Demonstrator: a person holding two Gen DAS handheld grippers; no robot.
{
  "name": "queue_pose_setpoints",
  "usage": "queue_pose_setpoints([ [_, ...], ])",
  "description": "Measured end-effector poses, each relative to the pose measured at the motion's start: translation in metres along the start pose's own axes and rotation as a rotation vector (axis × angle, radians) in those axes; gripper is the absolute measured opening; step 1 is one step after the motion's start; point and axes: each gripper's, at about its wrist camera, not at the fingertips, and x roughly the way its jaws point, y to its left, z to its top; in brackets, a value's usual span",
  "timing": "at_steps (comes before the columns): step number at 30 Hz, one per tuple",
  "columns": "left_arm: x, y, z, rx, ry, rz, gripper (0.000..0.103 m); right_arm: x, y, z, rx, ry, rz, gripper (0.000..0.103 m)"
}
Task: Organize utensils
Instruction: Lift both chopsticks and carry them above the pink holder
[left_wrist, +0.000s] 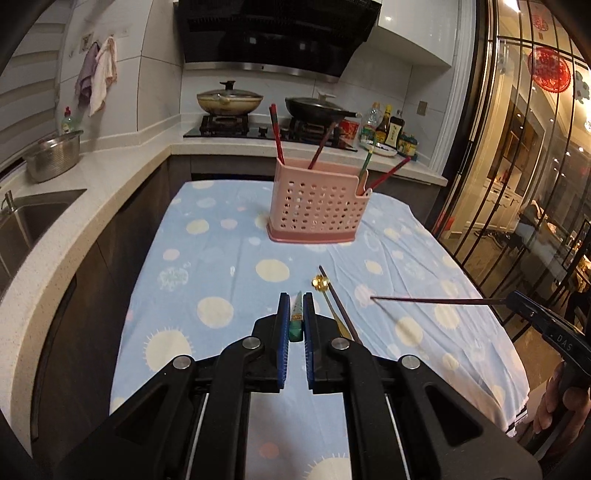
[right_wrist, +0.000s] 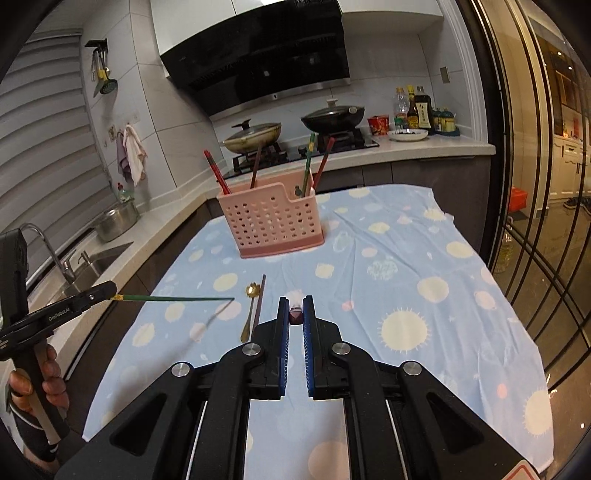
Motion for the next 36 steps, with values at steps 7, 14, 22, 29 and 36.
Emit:
queue_pose_setpoints([
  [7, -0.014, 0.002, 0.037, 0.025, -0.093, 0.001, 0.007, -0.014, 0.008, 0.039, -0.021, -0.101, 0.024, 0.007],
  [14, -0.019, -0.003, 0.071, 0.063, -0.166, 0.006, 0.007, -0.012, 0.018, 0.068, -0.039, -0.161, 0.048, 0.007],
  [22, -0.014, -0.012, 0.108, 0.101, -0.227, -0.002, 0.007, 0.006, 0.026, 0.105, -0.057, -0.202, 0.072, 0.007],
  [29, 0.000, -0.023, 0.156, 0.124, -0.277, -0.015, 0.007, 0.034, 0.036, 0.151, -0.077, -0.234, 0.081, 0.007],
  [36, 0.026, -0.036, 0.208, 0.152, -0.300, -0.018, 0.007, 0.073, 0.045, 0.201, -0.083, -0.236, 0.091, 0.007],
])
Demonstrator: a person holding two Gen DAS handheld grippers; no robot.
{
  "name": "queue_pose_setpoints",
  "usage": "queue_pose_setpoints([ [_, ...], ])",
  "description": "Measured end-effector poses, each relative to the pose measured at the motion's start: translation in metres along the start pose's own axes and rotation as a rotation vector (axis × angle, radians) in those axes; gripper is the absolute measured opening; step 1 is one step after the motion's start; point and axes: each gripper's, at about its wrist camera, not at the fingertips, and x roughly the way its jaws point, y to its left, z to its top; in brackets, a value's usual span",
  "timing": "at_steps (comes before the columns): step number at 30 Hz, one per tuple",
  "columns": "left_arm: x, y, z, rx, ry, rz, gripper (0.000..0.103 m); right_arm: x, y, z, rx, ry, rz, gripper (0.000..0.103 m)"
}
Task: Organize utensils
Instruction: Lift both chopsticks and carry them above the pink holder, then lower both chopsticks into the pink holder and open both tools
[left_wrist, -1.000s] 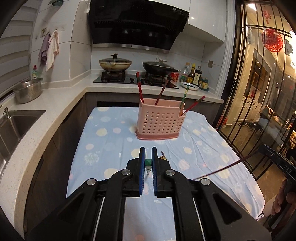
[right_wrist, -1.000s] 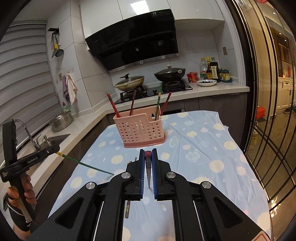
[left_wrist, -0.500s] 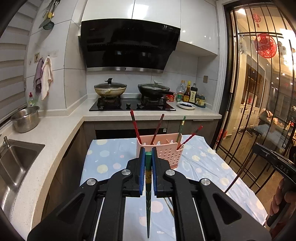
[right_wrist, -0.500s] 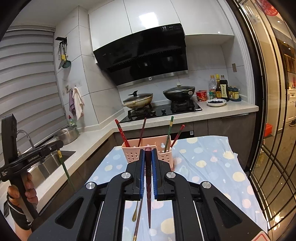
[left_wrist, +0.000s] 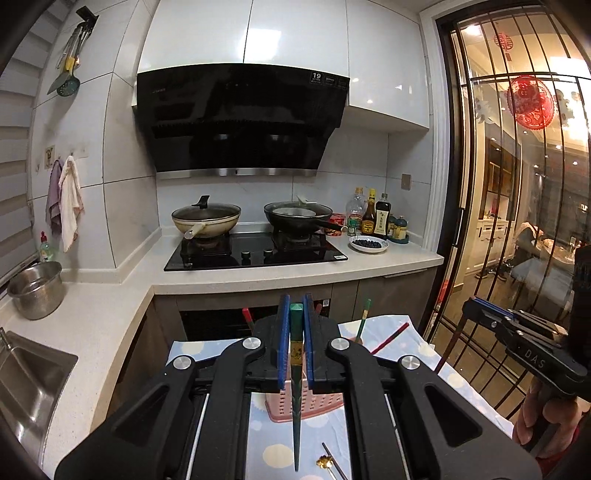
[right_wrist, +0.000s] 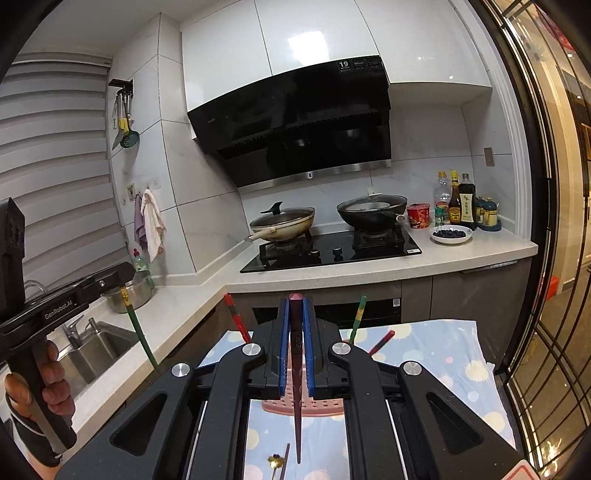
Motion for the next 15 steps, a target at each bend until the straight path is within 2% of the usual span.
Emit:
queue_pose_setpoints([
  [8, 0.046, 0.003, 0.040, 0.003, -0.008, 0.008, 0.007, 0.050, 0.006, 0.045, -0.008, -0.043, -0.006, 0.007],
  [15, 0.087, 0.004, 0.053, 0.013, 0.021, 0.028, 0.007, 0.088, 0.013, 0.066, -0.016, -0.064, -0.013, 0.007],
])
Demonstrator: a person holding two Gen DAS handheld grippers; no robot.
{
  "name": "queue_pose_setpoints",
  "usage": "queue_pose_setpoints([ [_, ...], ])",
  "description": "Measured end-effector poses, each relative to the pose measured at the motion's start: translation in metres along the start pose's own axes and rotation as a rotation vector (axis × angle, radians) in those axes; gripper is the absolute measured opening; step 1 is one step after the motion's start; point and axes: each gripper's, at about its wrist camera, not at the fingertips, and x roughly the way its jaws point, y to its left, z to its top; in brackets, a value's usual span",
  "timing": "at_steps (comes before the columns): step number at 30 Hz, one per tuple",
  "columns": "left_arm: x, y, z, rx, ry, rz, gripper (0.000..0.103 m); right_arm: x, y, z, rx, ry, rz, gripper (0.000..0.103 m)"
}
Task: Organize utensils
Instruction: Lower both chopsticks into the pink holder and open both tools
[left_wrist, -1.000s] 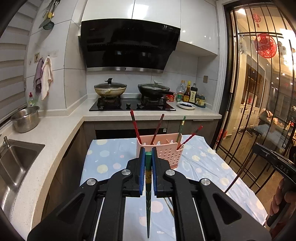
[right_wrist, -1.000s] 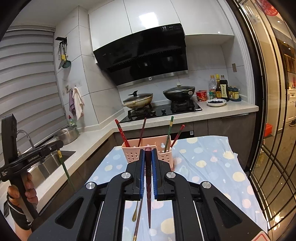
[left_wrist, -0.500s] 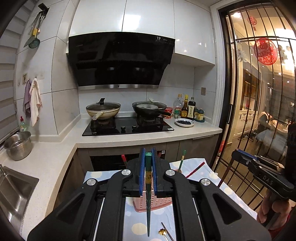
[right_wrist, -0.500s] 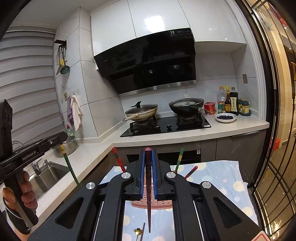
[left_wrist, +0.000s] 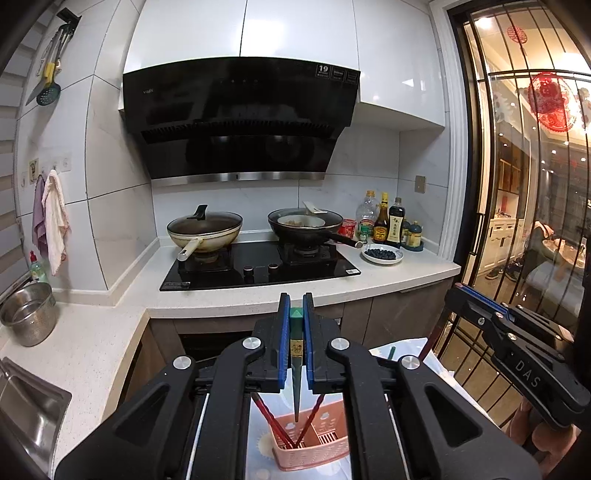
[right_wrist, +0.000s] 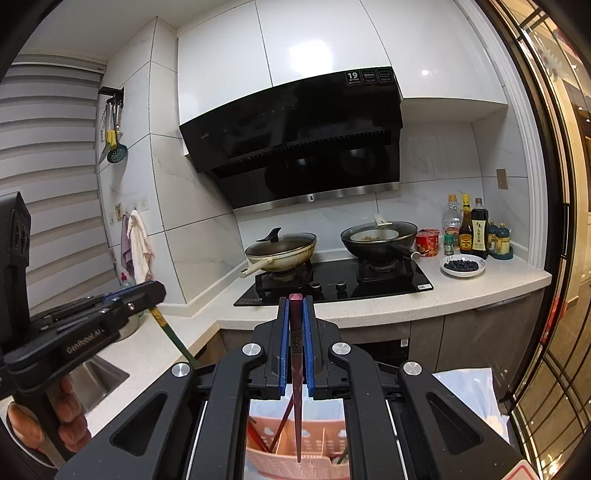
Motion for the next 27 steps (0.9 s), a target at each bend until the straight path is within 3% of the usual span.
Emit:
queue_pose_setpoints([
  [8, 0.034, 0.003, -0.010, -0.002, 0.060, -0.003, 0.007, 0.040, 0.004, -0.004, -0.006, 0.036, -0.009, 0.007],
  [18, 0.052, 0.011, -0.033, -0.026, 0.120, 0.025, 0.007, 0.075, -0.004, -0.043, -0.014, 0.156, -0.041, 0.007],
  [20, 0.052, 0.013, -0.037, -0.025, 0.119, 0.057, 0.009, 0.073, -0.007, -0.048, -0.009, 0.155, -0.057, 0.017],
  [22, 0.052, 0.016, -0.042, -0.032, 0.127, 0.089, 0.027, 0.069, -0.008, -0.050, -0.002, 0.142, -0.061, 0.036],
  [23, 0.050, 0.018, -0.043, -0.039, 0.122, 0.092, 0.042, 0.065, -0.009, -0.051, 0.002, 0.133, -0.063, 0.038],
  [24, 0.048, 0.020, -0.045, -0.044, 0.116, 0.101, 0.049, 0.061, -0.010, -0.051, 0.003, 0.127, -0.063, 0.040],
  [27, 0.040, 0.024, -0.050, -0.056, 0.114, 0.103, 0.055, 0.049, -0.012, -0.052, 0.001, 0.121, -0.063, 0.044],
])
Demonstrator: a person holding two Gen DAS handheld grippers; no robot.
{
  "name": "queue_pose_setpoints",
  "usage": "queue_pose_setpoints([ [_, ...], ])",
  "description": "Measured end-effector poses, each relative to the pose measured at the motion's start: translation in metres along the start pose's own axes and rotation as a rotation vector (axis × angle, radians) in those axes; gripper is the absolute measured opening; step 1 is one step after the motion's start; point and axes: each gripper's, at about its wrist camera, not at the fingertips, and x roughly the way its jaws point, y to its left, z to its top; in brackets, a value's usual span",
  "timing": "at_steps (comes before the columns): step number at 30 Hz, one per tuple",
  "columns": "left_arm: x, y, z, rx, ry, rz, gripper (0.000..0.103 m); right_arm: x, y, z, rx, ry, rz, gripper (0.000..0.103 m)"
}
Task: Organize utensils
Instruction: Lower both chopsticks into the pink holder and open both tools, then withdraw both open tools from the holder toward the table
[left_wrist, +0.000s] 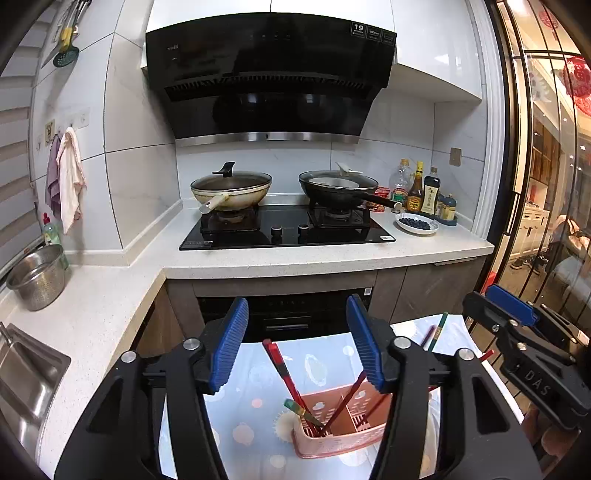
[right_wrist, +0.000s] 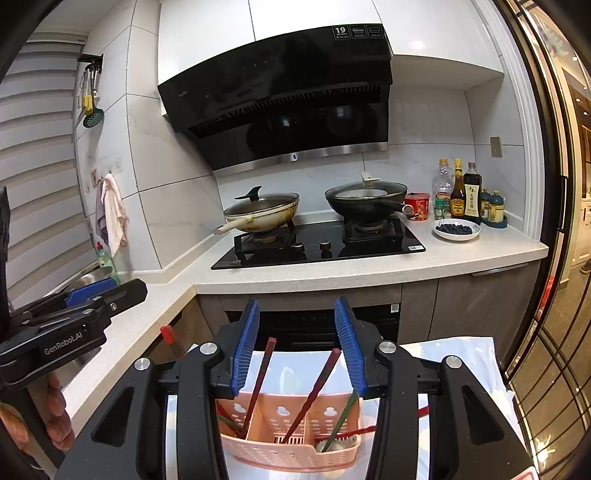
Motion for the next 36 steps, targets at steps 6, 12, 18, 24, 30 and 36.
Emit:
queue_pose_setpoints([
  [6, -0.019, 0.003, -0.010, 0.006, -0.012, -0.001, 0.064, -0.030, -0.001, -0.009, 0.000, -0.012, 0.008, 0.051],
  [12, -0.047, 0.002, -0.029, 0.019, -0.023, -0.001, 0.068, -0.064, 0.000, -0.029, 0.008, -0.005, 0.020, 0.053],
  [18, -0.074, 0.002, -0.055, 0.024, -0.018, 0.005, 0.068, -0.095, 0.008, -0.059, -0.017, 0.013, 0.011, 0.053],
  [24, -0.098, 0.002, -0.083, 0.036, -0.014, 0.025, 0.072, -0.119, 0.018, -0.092, -0.027, 0.057, 0.026, 0.053],
  [30, -0.116, 0.004, -0.107, 0.036, -0.005, 0.052, 0.077, -0.140, 0.031, -0.126, -0.051, 0.098, 0.035, 0.053],
  [36, -0.129, 0.005, -0.130, 0.023, 0.015, 0.051, 0.078, -0.159, 0.048, -0.157, -0.102, 0.127, 0.031, 0.053],
])
